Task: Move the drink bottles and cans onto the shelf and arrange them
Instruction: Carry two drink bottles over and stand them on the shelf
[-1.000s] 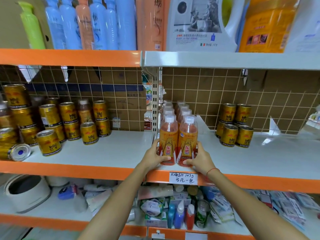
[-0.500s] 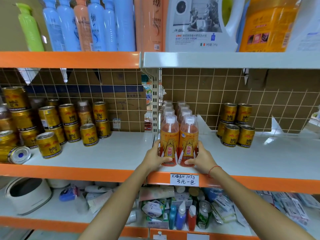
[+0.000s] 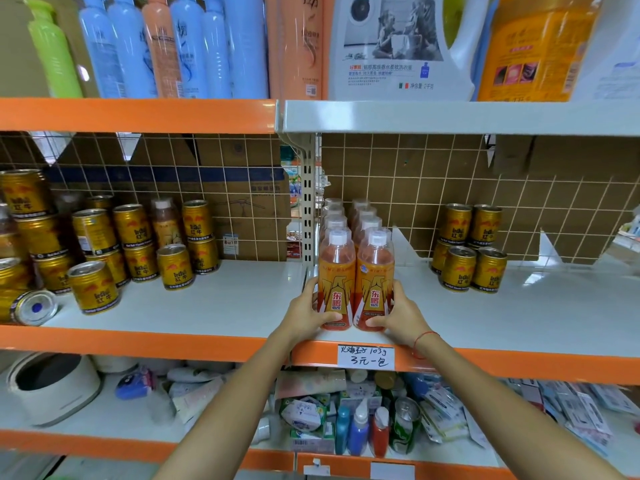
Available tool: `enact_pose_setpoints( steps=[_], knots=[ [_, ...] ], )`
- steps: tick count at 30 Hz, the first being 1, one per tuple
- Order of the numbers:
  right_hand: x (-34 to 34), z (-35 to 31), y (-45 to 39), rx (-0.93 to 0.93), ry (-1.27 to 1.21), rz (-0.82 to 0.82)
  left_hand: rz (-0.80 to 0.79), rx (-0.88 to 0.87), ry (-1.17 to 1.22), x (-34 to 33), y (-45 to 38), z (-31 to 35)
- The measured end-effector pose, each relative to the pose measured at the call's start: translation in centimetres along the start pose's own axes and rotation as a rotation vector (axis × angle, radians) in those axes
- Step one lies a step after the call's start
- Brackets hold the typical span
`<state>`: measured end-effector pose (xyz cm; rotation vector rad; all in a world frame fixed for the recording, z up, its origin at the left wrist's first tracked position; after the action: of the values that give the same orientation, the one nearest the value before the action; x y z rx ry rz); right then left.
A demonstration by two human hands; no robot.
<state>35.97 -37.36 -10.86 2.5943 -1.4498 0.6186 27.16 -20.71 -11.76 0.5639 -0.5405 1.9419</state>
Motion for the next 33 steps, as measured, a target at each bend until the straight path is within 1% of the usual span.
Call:
enact_pose_setpoints(
  steps=[24, 29, 33],
  knots=[
    [0.02, 0.16, 0.13, -0.002, 0.016, 0.0, 0.021, -0.022, -0.004, -0.18, 0.52, 0.11],
    [-0.1, 0.25, 0.09, -0.011, 0.012, -0.022, -0.008, 0.003, 0.006, -0.17, 0.46, -0.22],
    [-0.08, 0.19, -0.21, -0.008, -0.011, -0.034, -0.07, 0.037, -0.012, -0.24, 0.99, 0.14]
  ],
)
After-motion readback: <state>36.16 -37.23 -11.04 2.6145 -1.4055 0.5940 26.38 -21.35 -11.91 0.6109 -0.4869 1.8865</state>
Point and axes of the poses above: each hand's wrist, its own y-axis away from the middle knuckle, its own x-axis out of the back of the hand, z = x × y, the point moved 6 cm from there along -y, towards the middle knuckle, and after that the axes turned 10 degrees about -y, right-handed, at the moved point
